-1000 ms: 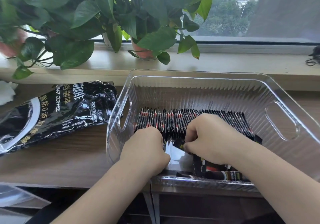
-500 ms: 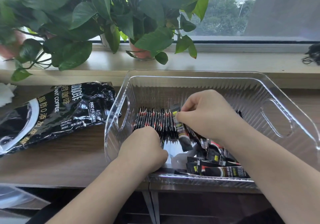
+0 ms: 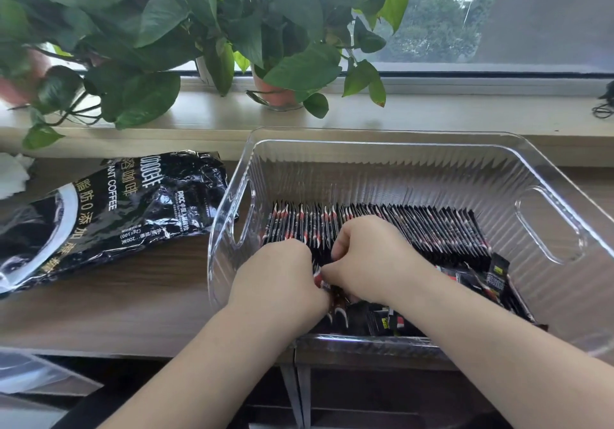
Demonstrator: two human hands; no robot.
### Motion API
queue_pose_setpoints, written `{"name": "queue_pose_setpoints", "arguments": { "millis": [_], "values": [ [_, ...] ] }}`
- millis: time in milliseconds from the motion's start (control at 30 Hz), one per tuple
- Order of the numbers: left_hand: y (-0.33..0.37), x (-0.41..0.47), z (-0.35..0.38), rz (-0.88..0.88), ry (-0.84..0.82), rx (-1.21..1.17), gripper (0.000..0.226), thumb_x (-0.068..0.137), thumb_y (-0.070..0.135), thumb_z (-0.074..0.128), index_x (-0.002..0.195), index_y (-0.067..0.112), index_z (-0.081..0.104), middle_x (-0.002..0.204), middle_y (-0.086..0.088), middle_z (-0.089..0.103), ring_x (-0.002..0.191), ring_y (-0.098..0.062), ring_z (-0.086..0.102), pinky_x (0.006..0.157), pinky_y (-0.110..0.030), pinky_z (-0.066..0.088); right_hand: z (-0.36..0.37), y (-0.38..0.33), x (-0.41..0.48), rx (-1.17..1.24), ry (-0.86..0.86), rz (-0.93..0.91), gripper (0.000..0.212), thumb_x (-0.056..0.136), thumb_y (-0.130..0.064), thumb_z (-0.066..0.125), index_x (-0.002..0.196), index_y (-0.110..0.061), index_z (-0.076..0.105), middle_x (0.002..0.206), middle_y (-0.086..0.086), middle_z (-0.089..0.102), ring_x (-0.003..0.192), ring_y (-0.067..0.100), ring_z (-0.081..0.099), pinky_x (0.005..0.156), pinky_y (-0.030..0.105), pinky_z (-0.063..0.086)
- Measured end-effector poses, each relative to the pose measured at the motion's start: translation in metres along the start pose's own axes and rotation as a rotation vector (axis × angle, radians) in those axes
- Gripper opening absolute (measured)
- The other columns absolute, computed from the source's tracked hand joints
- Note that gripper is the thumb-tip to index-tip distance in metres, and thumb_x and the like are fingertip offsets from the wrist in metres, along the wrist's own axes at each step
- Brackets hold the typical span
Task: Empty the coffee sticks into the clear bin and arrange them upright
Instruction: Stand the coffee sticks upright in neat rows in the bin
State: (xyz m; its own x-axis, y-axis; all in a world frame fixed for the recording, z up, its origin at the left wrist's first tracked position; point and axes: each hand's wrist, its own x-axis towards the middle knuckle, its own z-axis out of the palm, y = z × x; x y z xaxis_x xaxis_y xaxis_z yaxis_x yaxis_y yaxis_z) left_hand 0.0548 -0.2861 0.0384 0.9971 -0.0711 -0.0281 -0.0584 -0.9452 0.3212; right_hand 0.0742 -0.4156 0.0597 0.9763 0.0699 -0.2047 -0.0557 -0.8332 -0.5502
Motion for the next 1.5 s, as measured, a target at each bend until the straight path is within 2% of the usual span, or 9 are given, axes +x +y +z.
{"name": "queue_pose_setpoints", "arguments": {
  "millis": [100,333,467,667,767,867,1067,1367,1500],
  "values": [
    [0.002,-0.001,0.000,-0.014,0.022,0.035,0.029,0.078,0.045,0.067,0.074,0.020,0.055,0.073,0.004,0.058,0.072,-0.016,0.058,0.054,-0.028,0.038,-0.005,0.006,0.001,0.056,-0.040,0.054,0.013,0.079,-0.019,0.077,0.072,-0.012,0.068,0.061,0.008,0.073,0.053,0.017,0.072,0.056,0.030,0.059],
    [0.011,-0.005,-0.002,-0.013,0.016,0.129,0.045,0.082,0.047,0.066,0.061,0.017,0.040,0.061,0.002,0.043,0.058,-0.019,0.045,0.049,-0.028,0.031,-0.007,0.012,0.003,-0.003,-0.102,0.050,0.010,0.080,-0.017,0.075,0.074,-0.015,0.067,0.057,0.003,0.072,0.053,0.010,0.071,0.057,0.027,0.058],
    [0.014,-0.006,-0.002,-0.011,0.024,0.166,0.046,0.085,0.046,0.065,0.062,0.018,0.036,0.065,0.003,0.042,0.063,-0.021,0.046,0.056,-0.027,0.036,-0.006,0.012,0.004,-0.056,-0.125,0.043,0.009,0.081,-0.018,0.075,0.078,-0.017,0.066,0.063,0.003,0.074,0.061,0.013,0.074,0.069,0.035,0.064],
    [0.015,-0.007,-0.005,-0.042,-0.012,0.131,0.038,0.082,0.038,0.067,0.064,0.019,0.039,0.069,0.004,0.045,0.065,-0.020,0.049,0.058,-0.028,0.038,0.001,0.009,0.002,-0.066,-0.112,0.004,0.015,0.084,-0.023,0.076,0.073,-0.017,0.068,0.058,-0.001,0.072,0.046,0.001,0.064,0.042,0.015,0.046],
    [0.018,-0.010,-0.007,-0.028,0.016,0.169,0.042,0.085,0.040,0.065,0.065,0.020,0.033,0.069,0.005,0.040,0.059,-0.015,0.041,0.056,-0.028,0.035,0.000,0.008,0.003,-0.077,-0.132,0.003,0.015,0.086,-0.024,0.075,0.075,-0.014,0.072,0.060,-0.002,0.073,0.045,-0.001,0.062,0.046,0.015,0.046],
    [0.020,-0.011,-0.007,-0.018,0.005,0.193,0.045,0.089,0.042,0.062,0.065,0.020,0.031,0.069,0.004,0.036,0.066,-0.019,0.043,0.061,-0.029,0.038,0.001,0.009,0.003,-0.057,-0.128,0.003,0.013,0.086,-0.024,0.075,0.077,-0.017,0.068,0.061,0.000,0.074,0.055,0.007,0.071,0.044,0.016,0.047],
    [0.024,-0.006,-0.006,-0.017,-0.072,0.228,0.045,0.089,0.042,0.064,0.065,0.020,0.033,0.069,0.004,0.037,0.072,-0.022,0.045,0.065,-0.031,0.039,-0.002,0.016,0.001,-0.061,-0.115,-0.022,0.008,0.084,-0.017,0.071,0.077,-0.014,0.069,0.063,0.004,0.074,0.053,0.006,0.069,0.042,0.014,0.044],
    [0.020,-0.003,-0.005,-0.091,-0.090,0.139,0.038,0.080,0.041,0.067,0.062,0.016,0.045,0.061,0.003,0.047,0.054,-0.016,0.044,0.047,-0.026,0.029,0.001,0.026,0.000,0.010,-0.077,-0.067,0.016,0.084,-0.021,0.075,0.076,-0.019,0.061,0.057,0.003,0.072,0.041,0.004,0.062,0.038,0.012,0.037],
    [0.015,-0.004,-0.005,-0.105,-0.065,0.091,0.042,0.076,0.041,0.066,0.057,0.015,0.040,0.055,0.002,0.042,0.054,-0.019,0.042,0.047,-0.027,0.030,0.000,0.025,-0.003,0.057,-0.090,-0.077,0.021,0.084,-0.028,0.079,0.077,-0.020,0.062,0.064,0.003,0.074,0.050,0.006,0.069,0.037,0.013,0.038]
  ]
}}
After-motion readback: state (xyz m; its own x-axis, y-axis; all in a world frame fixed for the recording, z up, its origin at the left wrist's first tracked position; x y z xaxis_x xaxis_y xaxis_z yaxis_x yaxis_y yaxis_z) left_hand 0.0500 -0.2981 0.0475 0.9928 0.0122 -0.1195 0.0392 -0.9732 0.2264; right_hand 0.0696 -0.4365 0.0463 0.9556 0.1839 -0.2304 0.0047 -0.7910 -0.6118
